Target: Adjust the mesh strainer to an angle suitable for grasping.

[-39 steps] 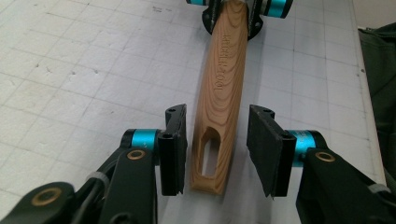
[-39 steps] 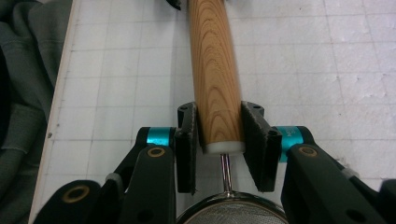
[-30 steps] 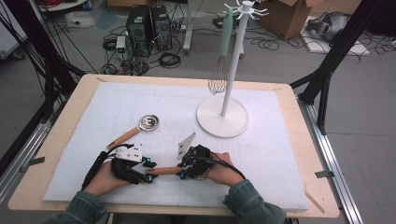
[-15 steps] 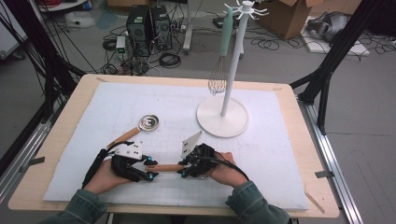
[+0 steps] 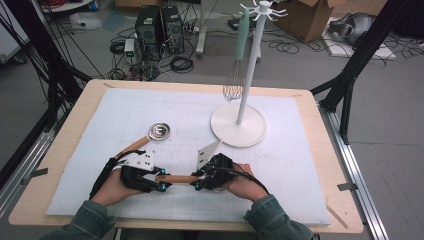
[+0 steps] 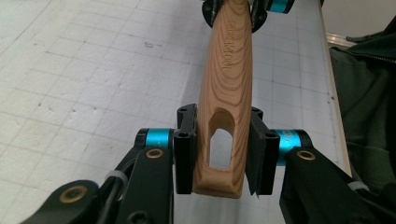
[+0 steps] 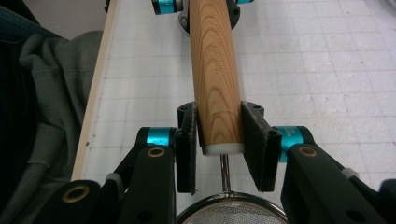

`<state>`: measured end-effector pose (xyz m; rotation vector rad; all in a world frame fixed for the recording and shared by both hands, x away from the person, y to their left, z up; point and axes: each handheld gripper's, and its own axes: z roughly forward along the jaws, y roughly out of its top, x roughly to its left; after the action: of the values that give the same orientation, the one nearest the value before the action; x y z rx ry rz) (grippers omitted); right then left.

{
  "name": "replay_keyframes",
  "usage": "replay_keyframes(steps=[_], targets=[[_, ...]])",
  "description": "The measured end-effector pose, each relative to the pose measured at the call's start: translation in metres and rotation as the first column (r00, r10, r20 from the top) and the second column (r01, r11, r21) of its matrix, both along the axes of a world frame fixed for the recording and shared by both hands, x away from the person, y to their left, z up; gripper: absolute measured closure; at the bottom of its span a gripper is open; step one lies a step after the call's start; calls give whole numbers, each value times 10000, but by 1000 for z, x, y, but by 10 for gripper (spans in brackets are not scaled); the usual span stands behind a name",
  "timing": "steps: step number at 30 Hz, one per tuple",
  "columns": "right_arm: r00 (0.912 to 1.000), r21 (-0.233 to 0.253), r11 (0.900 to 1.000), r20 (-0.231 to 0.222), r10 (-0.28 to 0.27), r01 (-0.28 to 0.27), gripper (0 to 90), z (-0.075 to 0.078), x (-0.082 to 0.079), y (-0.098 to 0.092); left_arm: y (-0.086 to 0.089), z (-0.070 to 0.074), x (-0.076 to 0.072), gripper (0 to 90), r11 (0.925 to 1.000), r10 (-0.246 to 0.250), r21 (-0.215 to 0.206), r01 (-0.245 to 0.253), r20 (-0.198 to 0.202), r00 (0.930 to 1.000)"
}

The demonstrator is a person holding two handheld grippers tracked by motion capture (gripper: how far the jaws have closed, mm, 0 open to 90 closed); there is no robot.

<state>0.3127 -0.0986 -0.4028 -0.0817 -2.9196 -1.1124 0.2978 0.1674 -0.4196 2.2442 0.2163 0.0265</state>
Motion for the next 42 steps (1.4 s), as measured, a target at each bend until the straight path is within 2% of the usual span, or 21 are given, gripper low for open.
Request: replay_keyframes(steps=[5,10,23,30,34,39,42], targets=[[9992,22,10000,-391,20,-19,663,-1,2,-1,-2,5,-2,692,9999,-137,0,137,112,9998],[9970,244,9997,-762,95,-76,637,-1,5,-2,-4,6,-3,696,9998,-210,78,208,162,9996],[9908,187,9995,-1323,287,-264,638,-2,11,-2,-8,14,-3,699,9990,-413,200,405,423,9983],[9895,128,9992,-1395,386,-372,668,1,11,-1,-8,19,-4,698,9990,-450,19,449,439,9980],[9916,111,9992,-1230,397,-386,678,2,9,-2,-8,19,-3,687,9995,-290,-100,294,359,9989],[9950,192,9995,-962,281,-264,679,5,7,-2,-5,22,-1,569,9992,106,-378,-95,297,9995],[9967,312,9995,-797,136,-111,679,8,6,-3,-3,25,0,545,9979,211,-620,-196,234,9995]])
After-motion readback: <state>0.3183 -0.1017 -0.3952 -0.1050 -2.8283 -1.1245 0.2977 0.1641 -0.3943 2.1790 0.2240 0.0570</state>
